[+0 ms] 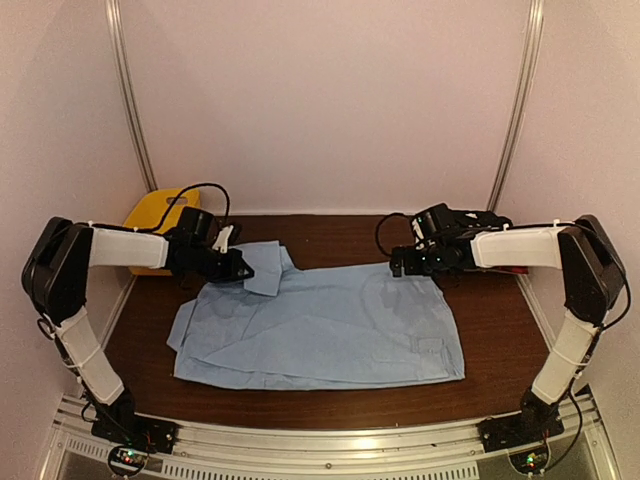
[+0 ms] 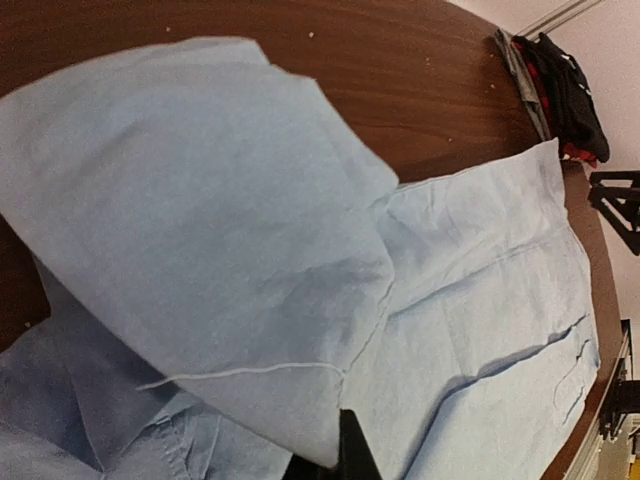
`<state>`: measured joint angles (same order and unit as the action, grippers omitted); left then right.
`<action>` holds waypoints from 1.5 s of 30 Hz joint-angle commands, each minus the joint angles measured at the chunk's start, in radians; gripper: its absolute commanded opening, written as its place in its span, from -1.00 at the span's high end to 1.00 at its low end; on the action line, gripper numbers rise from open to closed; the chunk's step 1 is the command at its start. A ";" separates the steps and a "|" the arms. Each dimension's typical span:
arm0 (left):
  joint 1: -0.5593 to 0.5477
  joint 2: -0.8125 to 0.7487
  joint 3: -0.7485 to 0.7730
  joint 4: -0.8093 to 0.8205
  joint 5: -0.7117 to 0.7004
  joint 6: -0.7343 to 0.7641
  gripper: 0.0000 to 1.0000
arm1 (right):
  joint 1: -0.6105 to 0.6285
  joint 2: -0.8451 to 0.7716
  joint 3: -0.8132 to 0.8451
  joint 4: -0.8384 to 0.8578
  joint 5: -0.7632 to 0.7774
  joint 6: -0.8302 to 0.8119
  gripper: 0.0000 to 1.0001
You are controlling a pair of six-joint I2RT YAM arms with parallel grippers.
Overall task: Fold and stack the long sleeve shirts
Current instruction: Pick up the sleeve from the 1/3-folded shirt, then pick up the corner of the shirt from the center of the board.
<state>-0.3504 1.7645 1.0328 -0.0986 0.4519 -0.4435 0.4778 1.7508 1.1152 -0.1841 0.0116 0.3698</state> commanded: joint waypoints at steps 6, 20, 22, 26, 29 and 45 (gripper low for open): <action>0.004 -0.213 0.072 -0.081 0.097 0.026 1.00 | -0.022 -0.025 -0.029 0.000 0.078 -0.014 -1.00; 0.004 -0.501 0.142 -0.171 0.387 0.111 1.00 | -0.105 -0.018 0.058 -0.018 0.099 -0.064 -1.00; 0.004 -0.524 0.139 -0.180 0.412 0.127 1.00 | -0.107 -0.004 0.092 -0.037 0.097 -0.089 -1.00; 0.004 -0.558 0.135 -0.199 0.463 0.170 1.00 | -0.120 0.042 0.188 -0.100 0.080 -0.152 -1.00; 0.004 -0.575 0.130 -0.202 0.483 0.185 1.00 | -0.143 0.084 0.240 -0.143 0.046 -0.184 -1.00; 0.004 -0.607 0.255 -0.238 0.552 0.166 1.00 | -0.205 0.242 0.361 -0.258 -0.197 -0.450 -0.94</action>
<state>-0.3504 1.1950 1.2224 -0.3660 0.9485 -0.2680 0.2733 1.9812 1.4227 -0.3943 -0.1307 0.0250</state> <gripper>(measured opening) 0.024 0.971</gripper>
